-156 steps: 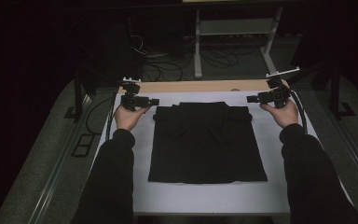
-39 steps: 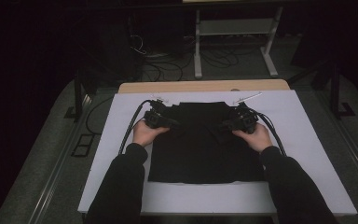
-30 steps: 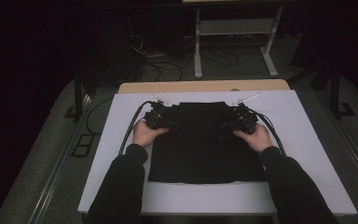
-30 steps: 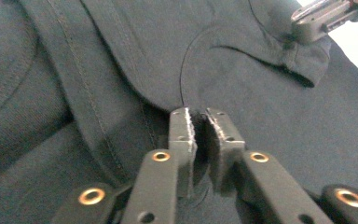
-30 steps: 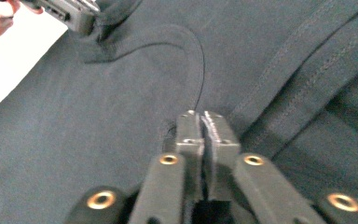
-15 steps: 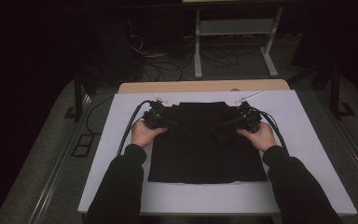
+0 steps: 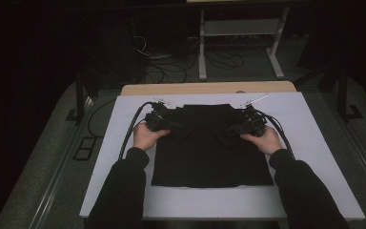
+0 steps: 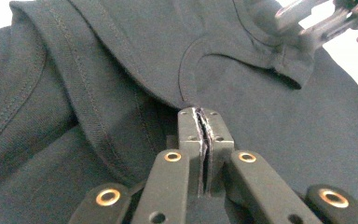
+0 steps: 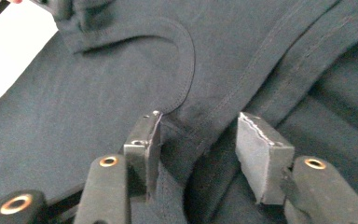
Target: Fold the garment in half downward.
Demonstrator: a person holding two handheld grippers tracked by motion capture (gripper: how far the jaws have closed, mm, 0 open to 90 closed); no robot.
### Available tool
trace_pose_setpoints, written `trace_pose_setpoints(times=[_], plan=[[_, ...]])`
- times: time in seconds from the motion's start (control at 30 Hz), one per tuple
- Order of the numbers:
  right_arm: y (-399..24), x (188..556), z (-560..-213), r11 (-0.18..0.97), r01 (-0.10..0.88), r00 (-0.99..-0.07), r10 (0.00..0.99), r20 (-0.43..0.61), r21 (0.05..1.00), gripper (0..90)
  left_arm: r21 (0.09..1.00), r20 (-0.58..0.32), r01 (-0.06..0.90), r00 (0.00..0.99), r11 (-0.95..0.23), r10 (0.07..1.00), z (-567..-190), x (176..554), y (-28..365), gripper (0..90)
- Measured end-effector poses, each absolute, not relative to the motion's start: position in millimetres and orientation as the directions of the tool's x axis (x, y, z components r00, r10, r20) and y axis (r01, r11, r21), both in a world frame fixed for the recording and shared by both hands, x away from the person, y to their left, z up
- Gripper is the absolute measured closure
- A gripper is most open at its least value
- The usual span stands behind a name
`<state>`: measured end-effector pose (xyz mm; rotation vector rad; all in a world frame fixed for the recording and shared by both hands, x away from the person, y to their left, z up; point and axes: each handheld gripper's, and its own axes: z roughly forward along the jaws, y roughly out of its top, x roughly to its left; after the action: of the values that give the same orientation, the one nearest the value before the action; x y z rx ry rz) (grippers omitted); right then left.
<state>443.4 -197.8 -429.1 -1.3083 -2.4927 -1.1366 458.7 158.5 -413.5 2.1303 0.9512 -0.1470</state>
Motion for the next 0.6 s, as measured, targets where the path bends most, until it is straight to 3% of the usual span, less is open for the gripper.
trace_pose_setpoints(times=[0.13,0.43,0.6], plan=[[-194.2,444.5,-434.2,0.358,0.751,-0.623,0.661,0.418,0.555,46.4,0.61,-0.395,0.679,0.708,-0.409,0.585,-415.2,458.2,160.3,86.8],[-189.3,443.7,-436.7,0.377,0.741,-0.64,0.647,0.414,0.556,79.7,0.609,-0.402,0.684,0.702,-0.401,0.587,-419.8,457.6,163.0,86.7],[-188.3,441.5,-434.8,0.402,0.72,-0.66,0.648,0.38,0.566,83.2,0.615,-0.404,0.684,0.701,-0.394,0.588,-420.5,456.2,164.9,86.7]])
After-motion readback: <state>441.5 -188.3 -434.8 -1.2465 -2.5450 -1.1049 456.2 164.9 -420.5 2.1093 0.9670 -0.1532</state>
